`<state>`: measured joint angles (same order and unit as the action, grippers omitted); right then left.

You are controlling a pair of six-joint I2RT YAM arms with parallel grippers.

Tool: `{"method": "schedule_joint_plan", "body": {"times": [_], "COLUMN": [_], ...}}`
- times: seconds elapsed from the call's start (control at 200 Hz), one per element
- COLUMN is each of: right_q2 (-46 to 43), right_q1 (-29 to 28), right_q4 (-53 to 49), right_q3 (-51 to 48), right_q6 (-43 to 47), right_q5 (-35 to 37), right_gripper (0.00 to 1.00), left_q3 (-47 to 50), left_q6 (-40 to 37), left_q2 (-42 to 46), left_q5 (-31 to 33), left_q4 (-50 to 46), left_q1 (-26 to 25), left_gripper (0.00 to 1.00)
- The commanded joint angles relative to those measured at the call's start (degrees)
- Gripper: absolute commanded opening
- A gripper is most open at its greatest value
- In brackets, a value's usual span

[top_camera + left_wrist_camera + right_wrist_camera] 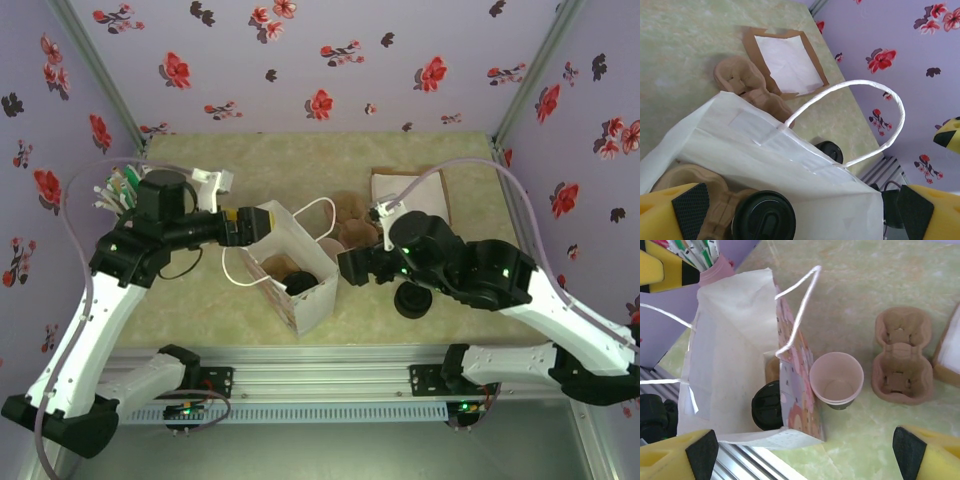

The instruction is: Pack the takeout coffee

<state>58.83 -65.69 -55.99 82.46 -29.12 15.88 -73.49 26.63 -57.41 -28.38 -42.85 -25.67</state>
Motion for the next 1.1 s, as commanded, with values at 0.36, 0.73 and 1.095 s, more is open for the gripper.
{"method": "schedule_joint_plan", "body": {"times": [0.36, 0.73, 1.095], "right_q2": [-9.1, -5.6, -0.3], "right_q1": [-0.3, 4.4, 14.0], "right_q4": [3.4, 2.5, 2.6], "right_q3": [-7.5, -5.3, -3.9], "right_q6": [-3.2, -2.9, -2.6], "right_q5": [7.2, 2.7, -7.9], "right_gripper": [0.99, 0.99, 0.96], "left_q3": [-4.9, -2.4, -1.2], "left_q6": [-0.4, 0.8, 0.8], "left_q2": [1.7, 10.1, 11.8], "left_q5": [12.0, 25.1, 30.6], "left_q4": [-1.8, -13.0, -17.2], "left_q1": [-2.9, -2.8, -1.7], "left_gripper": [0.99, 0.99, 0.99]}}
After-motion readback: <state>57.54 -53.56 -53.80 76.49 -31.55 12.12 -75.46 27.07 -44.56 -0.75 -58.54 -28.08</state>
